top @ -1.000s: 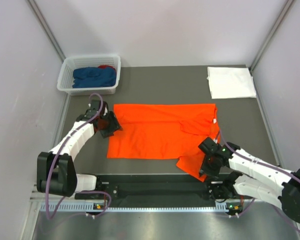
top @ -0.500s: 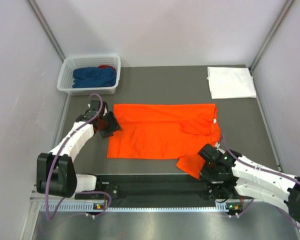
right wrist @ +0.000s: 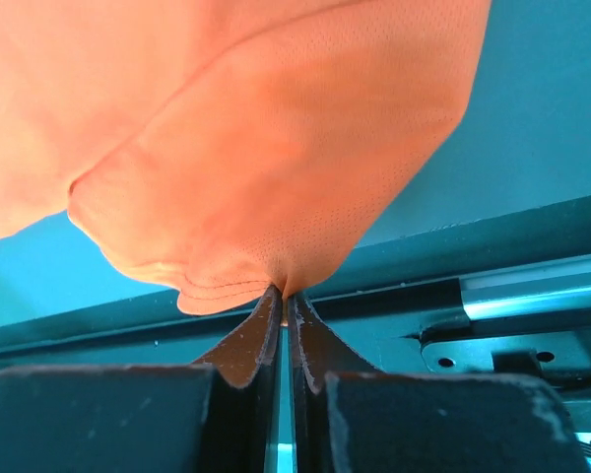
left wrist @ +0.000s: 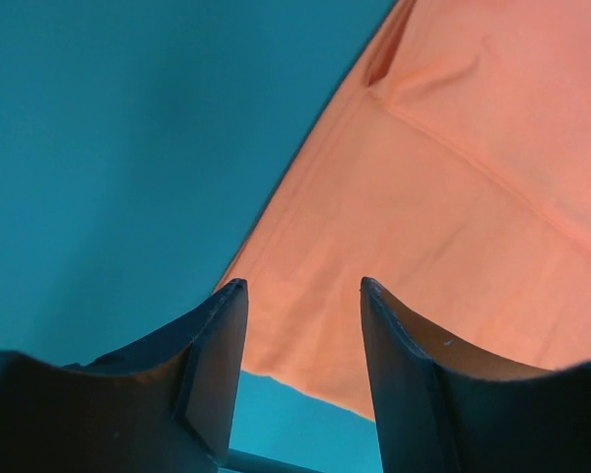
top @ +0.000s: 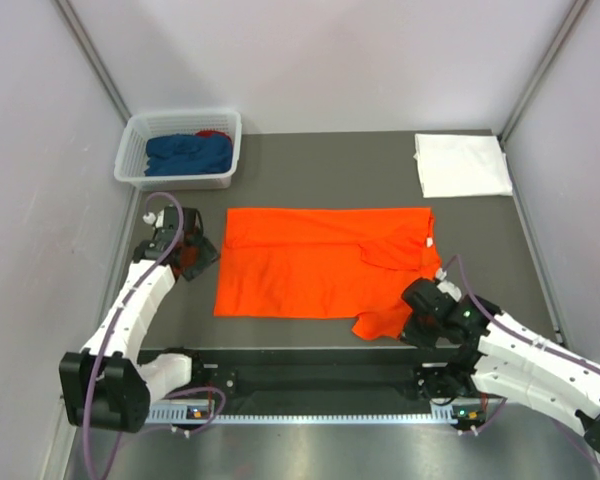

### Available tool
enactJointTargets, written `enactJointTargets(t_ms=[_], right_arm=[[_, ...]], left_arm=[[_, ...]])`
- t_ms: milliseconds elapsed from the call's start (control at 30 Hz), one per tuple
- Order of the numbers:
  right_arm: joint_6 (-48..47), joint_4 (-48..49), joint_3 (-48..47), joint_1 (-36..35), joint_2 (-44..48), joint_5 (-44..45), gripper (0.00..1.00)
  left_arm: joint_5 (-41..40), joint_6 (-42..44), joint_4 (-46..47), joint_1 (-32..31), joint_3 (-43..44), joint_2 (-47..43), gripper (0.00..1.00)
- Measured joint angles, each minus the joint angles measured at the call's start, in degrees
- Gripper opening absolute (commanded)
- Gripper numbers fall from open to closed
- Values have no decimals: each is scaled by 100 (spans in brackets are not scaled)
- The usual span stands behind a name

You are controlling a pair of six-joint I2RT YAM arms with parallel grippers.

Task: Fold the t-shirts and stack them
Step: Fold the tshirt

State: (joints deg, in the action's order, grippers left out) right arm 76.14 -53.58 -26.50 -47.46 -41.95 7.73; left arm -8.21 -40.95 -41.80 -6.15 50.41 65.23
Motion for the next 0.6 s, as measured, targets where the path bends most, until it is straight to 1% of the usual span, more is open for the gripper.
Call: enactJointTargets(t_ms=[167,400,433,467,600], right_arm=[[-153,26,-107,0,-83,131,0],[-313,11,-304,-2,-98,323,0],[-345,-9,-350,-2,-109,367,0],[-372,-24,-400,-2,-131,420,0],[-470,-48,-575,-2,-208,551,0]], left_arm=[[188,-505,-76,37,-568,-341,54],[481,-1123,-260,39,-1005,-376,52],[520,-1198,-256,42,-1051,-407,48],[566,-1292,-258,42,-1108,-461,46],[442,-1606,-494,42,-1198,-664,45]])
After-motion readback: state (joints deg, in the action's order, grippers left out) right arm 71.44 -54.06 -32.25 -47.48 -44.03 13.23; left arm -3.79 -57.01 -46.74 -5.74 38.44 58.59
